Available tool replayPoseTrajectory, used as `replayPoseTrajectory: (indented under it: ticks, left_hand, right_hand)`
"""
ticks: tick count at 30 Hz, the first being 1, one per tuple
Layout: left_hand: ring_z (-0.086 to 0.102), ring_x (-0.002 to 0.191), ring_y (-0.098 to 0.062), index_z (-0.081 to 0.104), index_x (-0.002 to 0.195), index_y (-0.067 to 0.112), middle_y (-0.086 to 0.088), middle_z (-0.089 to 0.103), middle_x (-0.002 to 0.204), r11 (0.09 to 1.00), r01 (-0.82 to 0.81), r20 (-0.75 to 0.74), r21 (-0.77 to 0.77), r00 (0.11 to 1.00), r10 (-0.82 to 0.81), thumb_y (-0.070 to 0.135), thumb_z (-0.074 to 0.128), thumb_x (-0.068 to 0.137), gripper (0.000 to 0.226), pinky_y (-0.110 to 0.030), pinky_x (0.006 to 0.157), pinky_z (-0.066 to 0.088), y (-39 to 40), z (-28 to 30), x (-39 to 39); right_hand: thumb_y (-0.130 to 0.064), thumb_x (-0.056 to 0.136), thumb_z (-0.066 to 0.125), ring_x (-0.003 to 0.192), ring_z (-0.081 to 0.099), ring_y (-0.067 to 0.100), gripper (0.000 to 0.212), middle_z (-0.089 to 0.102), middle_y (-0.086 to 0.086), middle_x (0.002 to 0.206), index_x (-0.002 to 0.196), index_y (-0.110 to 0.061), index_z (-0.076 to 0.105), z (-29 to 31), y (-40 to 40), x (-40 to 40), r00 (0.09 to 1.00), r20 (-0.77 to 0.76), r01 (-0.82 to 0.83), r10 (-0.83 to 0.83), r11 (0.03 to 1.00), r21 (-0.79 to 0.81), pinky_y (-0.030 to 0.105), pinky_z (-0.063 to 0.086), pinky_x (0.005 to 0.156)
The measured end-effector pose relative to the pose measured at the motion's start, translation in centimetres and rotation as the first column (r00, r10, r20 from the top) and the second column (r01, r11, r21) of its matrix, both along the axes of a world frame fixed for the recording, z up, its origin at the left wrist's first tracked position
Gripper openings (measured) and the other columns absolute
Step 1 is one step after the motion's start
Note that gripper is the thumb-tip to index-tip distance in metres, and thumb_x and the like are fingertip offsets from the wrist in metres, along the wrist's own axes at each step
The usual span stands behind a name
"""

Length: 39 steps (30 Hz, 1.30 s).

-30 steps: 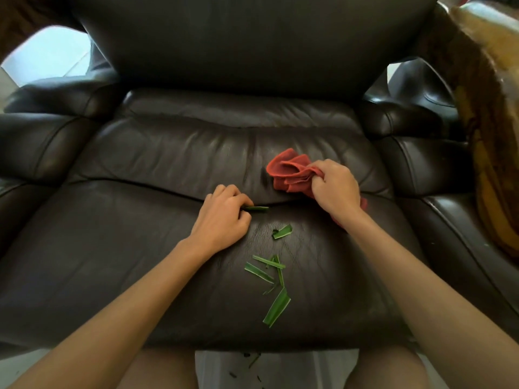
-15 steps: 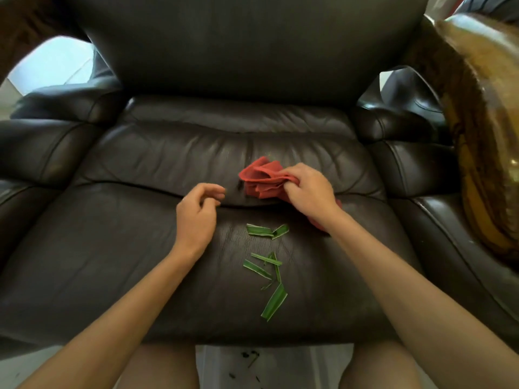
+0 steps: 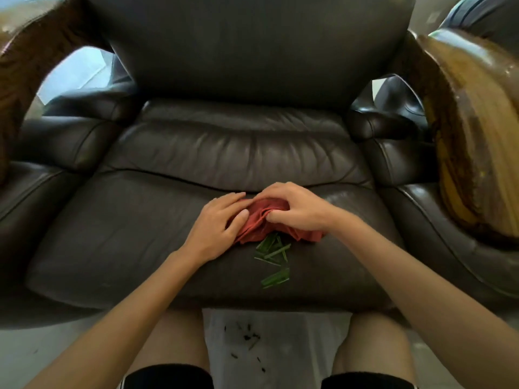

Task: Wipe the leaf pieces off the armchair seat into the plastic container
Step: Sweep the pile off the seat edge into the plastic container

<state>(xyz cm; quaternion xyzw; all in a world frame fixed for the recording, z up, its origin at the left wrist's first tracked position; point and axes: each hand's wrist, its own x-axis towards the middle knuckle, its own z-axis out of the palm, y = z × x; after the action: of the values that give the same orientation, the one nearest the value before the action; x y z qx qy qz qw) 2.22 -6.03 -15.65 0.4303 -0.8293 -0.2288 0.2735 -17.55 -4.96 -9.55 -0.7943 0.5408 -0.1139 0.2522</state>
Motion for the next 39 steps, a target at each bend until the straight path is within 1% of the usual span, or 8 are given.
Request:
replayPoseTrajectory:
  ticks: [2,6,10,18,22,31,37,39]
  left_hand:
    - [0.044,0.129,-0.022,0.059,0.125,0.018,-0.008,0.053,0.136,0.999,-0.020,0.040,-0.034,0.999,0.021,0.038,0.039,0.091,0.044,-0.044,0.110,0.032,-0.1,-0.4,0.0]
    - [0.033,0.136,-0.021,0.047,0.135,0.024,-0.003,0.042,0.145,0.997,-0.017,0.220,-0.081,0.975,0.034,0.055,0.025,0.086,0.062,-0.041,0.113,0.025,-0.4,-1.2,-0.3]
    - [0.029,0.137,-0.021,0.044,0.137,0.025,-0.003,0.037,0.148,0.995,-0.023,0.220,-0.098,0.974,0.044,0.055,0.025,0.086,0.062,-0.039,0.113,0.022,-0.5,-1.6,-0.3]
    - [0.017,0.143,-0.022,0.042,0.139,0.019,-0.006,0.024,0.155,0.972,0.023,0.201,-0.236,0.979,0.026,0.043,0.032,0.091,0.054,-0.041,0.113,0.021,-0.6,-2.4,-0.6]
    - [0.023,0.142,-0.017,0.037,0.141,0.020,-0.001,0.032,0.151,0.984,0.019,0.242,-0.179,0.970,0.026,0.042,0.031,0.092,0.055,-0.044,0.112,0.027,-0.5,-2.0,-0.7]
    - [0.021,0.142,-0.016,0.031,0.144,0.020,-0.002,0.031,0.152,0.988,0.025,0.284,-0.152,0.959,0.019,0.041,0.027,0.092,0.056,-0.043,0.114,0.024,0.0,-1.6,-0.9]
    - [-0.004,0.145,-0.019,0.019,0.147,0.021,-0.008,0.006,0.158,0.955,0.051,0.241,-0.293,0.970,0.022,0.025,0.030,0.083,0.065,-0.048,0.117,-0.003,0.4,-1.0,-1.2]
    - [-0.005,0.145,-0.018,0.020,0.147,0.023,-0.006,0.006,0.159,0.966,0.076,0.231,-0.245,0.973,-0.018,0.027,0.027,0.086,0.061,-0.045,0.115,-0.007,0.6,-0.4,-2.5]
  right_hand:
    - [-0.048,0.083,0.054,0.120,0.049,0.018,0.043,0.057,-0.002,0.129,0.123,-0.032,0.056,-0.5,0.3,-0.9,0.999,-0.014,0.029,-0.029,1.000,0.006,0.044,0.037,0.105]
    - [-0.069,0.084,0.035,0.132,0.038,0.018,0.057,0.049,-0.004,0.141,0.130,-0.039,0.049,-3.0,1.1,-1.3,0.990,-0.085,0.104,-0.108,0.993,-0.055,0.042,0.024,0.112]
    - [-0.070,0.083,0.034,0.132,0.037,0.017,0.058,0.049,-0.006,0.140,0.131,-0.041,0.045,-4.9,1.4,-1.1,0.984,-0.119,0.102,-0.130,0.971,-0.218,0.044,0.021,0.113]
    - [-0.071,0.082,0.023,0.134,0.036,0.018,0.064,0.048,-0.006,0.142,0.132,-0.038,0.046,-6.5,1.1,-1.6,0.989,-0.092,0.075,-0.111,0.941,-0.329,0.044,0.017,0.113]
    - [-0.060,0.089,0.018,0.133,0.037,0.019,0.057,0.049,-0.005,0.141,0.131,-0.036,0.048,-6.3,1.2,-1.2,0.992,-0.049,0.098,-0.118,0.946,-0.309,0.045,0.016,0.113]
    - [-0.049,0.087,0.032,0.135,0.034,0.022,0.050,0.046,-0.003,0.144,0.133,-0.036,0.045,-5.6,1.6,-0.3,0.974,-0.149,0.123,-0.170,0.952,-0.279,0.050,0.014,0.115]
    - [-0.049,0.083,0.030,0.139,0.024,0.025,0.052,0.038,-0.002,0.149,0.132,-0.039,0.045,-6.2,1.5,0.4,0.960,-0.180,0.132,-0.212,0.917,-0.375,0.053,0.011,0.115]
    - [-0.049,0.082,0.027,0.141,0.020,0.028,0.054,0.033,-0.001,0.151,0.130,-0.036,0.047,-6.0,1.4,0.5,0.956,-0.193,0.135,-0.222,0.914,-0.382,0.056,0.007,0.114]
